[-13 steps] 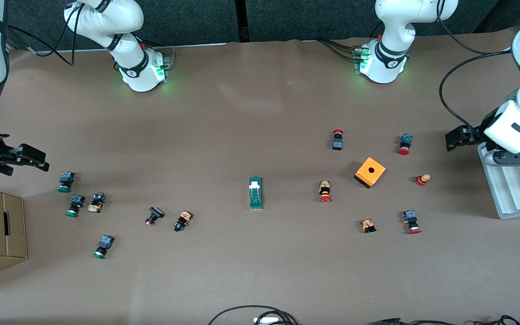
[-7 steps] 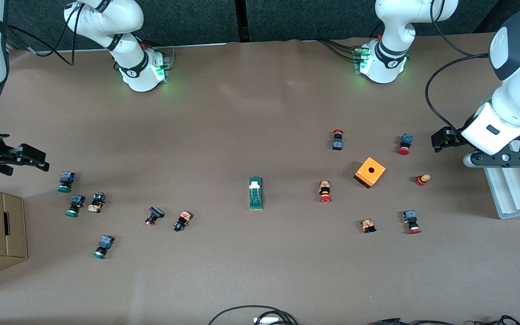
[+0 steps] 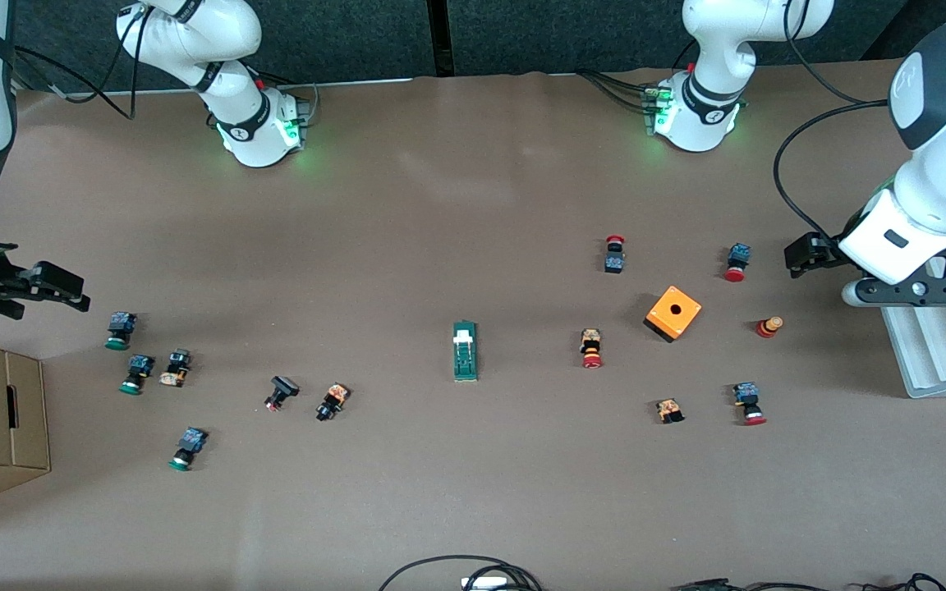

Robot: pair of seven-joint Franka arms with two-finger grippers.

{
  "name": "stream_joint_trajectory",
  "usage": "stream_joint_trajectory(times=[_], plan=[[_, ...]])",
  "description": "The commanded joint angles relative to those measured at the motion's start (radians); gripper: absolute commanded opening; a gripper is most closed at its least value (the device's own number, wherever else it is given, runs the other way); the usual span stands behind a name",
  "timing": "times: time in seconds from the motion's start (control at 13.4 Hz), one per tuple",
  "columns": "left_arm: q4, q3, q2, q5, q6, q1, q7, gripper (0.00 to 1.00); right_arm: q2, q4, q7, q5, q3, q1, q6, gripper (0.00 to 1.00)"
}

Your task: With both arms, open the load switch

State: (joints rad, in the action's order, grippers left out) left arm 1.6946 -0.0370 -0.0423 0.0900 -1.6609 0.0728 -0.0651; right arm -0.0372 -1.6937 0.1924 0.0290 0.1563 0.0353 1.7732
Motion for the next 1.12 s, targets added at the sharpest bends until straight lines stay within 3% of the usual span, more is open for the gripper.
stream_joint_trajectory(times=[0.0,1.05], plan=[[-0.018,0.000,-0.005,0.011,0.006,0.002,-0.012,1.00,0.006,0.002,0.006,-0.021,0.002,0.006,0.005,1.00],[-0.013,0.000,-0.008,0.019,-0.007,0.002,-0.009,1.00,0.008,0.003,0.006,-0.023,-0.003,0.008,0.006,1.00]])
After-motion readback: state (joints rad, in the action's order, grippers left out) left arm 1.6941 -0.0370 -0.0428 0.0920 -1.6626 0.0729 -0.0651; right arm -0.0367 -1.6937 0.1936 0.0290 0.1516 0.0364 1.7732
